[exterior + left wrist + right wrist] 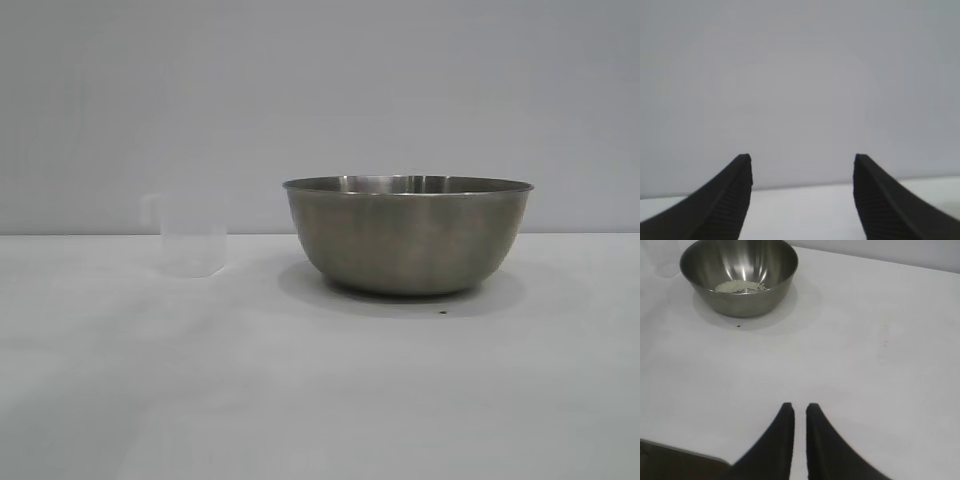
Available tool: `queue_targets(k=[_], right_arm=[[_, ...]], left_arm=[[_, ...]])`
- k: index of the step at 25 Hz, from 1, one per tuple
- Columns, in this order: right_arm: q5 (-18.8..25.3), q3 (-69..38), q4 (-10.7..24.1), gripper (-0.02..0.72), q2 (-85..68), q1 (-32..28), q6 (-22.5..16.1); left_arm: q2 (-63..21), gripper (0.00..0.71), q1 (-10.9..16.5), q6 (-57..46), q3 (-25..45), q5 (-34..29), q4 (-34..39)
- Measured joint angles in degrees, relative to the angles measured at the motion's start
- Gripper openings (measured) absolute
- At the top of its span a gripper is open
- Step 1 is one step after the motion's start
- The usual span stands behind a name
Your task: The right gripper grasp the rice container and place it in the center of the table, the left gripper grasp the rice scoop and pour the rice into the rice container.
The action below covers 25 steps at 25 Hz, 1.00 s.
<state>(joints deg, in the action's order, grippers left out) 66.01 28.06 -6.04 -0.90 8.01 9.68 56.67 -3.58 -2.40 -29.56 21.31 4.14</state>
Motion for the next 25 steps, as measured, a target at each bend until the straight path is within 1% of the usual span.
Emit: queue_targets(k=[3, 5, 8, 10, 12, 15, 19, 23, 25], right_arm=[[0.0, 0.0, 0.0, 0.055, 0.0, 0.0, 0.0], [0.0, 0.0, 0.0, 0.055, 0.0, 0.0, 0.0], [0.0, 0.0, 0.0, 0.055, 0.0, 0.0, 0.0], [0.0, 0.0, 0.0, 0.055, 0.0, 0.0, 0.0], [0.0, 0.0, 0.0, 0.055, 0.0, 0.0, 0.0], [0.0, 0.0, 0.0, 0.055, 0.0, 0.0, 0.0], [0.0, 0.0, 0.0, 0.055, 0.0, 0.0, 0.0], [0.0, 0.0, 0.0, 0.055, 0.0, 0.0, 0.0], [0.0, 0.0, 0.0, 0.055, 0.0, 0.0, 0.0]], left_arm=[[-7.5, 0.386, 0.0, 0.1, 0.0, -9.2, 0.4], [-12.3, 0.386, 0.0, 0.1, 0.0, -16.9, 1.0], [-19.7, 0.386, 0.0, 0.1, 0.1, -25.6, 1.8], [-23.7, 0.386, 0.0, 0.1, 0.1, -30.6, 2.0], [-27.2, 0.386, 0.0, 0.1, 0.1, -36.9, 2.3], [-31.2, 0.386, 0.0, 0.8, 0.1, -44.1, 2.4], [-35.6, 0.386, 0.0, 6.9, 0.1, -54.8, -1.4], [-41.7, 0.386, 0.0, 8.9, 0.1, -62.0, -6.5], [-44.8, 0.386, 0.0, 9.0, 0.1, -65.6, -7.3]])
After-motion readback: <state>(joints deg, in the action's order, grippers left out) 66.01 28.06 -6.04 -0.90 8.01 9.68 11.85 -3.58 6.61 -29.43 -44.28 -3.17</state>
